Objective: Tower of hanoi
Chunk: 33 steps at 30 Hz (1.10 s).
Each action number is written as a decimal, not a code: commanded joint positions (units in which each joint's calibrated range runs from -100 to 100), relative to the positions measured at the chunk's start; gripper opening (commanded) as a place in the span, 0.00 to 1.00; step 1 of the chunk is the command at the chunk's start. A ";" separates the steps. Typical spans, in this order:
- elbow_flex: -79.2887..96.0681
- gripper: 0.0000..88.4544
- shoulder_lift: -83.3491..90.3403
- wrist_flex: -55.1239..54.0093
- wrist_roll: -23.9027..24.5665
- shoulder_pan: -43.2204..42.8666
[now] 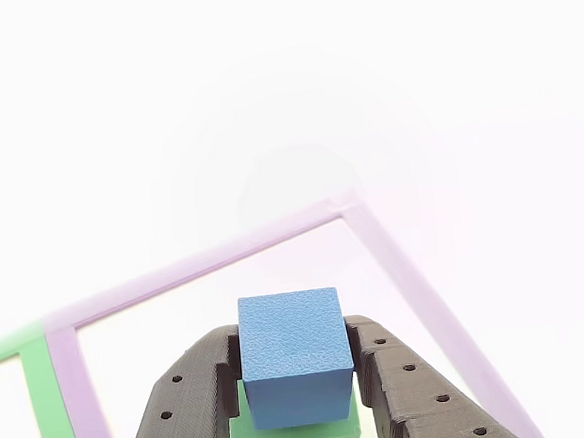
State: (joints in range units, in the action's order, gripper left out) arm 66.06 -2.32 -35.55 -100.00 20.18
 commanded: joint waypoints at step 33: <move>-18.58 0.29 33.25 59.96 0.00 2.05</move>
State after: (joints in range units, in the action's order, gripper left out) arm 59.27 19.97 -2.49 -100.00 21.49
